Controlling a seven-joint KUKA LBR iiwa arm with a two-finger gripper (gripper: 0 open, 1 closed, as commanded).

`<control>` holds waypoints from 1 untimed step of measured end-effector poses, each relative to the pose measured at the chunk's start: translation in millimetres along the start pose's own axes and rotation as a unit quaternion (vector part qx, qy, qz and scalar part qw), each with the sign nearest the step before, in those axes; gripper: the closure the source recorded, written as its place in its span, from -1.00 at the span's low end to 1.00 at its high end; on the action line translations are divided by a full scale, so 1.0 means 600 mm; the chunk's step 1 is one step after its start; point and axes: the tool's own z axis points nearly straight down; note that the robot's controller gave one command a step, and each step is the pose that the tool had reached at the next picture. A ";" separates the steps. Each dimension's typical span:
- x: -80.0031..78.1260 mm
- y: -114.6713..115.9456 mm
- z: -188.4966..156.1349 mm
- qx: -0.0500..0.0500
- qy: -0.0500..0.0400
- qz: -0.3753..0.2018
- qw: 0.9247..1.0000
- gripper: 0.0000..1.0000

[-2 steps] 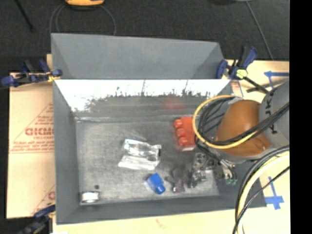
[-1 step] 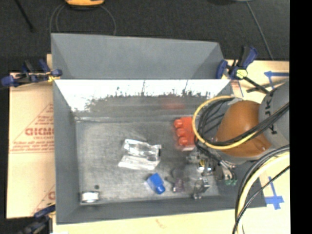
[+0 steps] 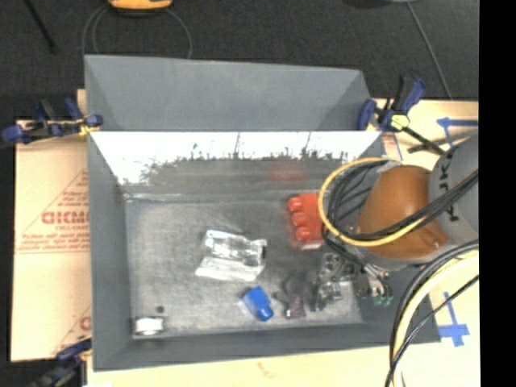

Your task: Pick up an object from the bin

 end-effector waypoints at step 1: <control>0.002 0.000 0.003 0.000 0.002 -0.001 1.000 -1.00</control>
Offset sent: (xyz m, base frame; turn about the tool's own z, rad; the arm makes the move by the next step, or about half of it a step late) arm 0.0000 0.0000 0.0000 0.0000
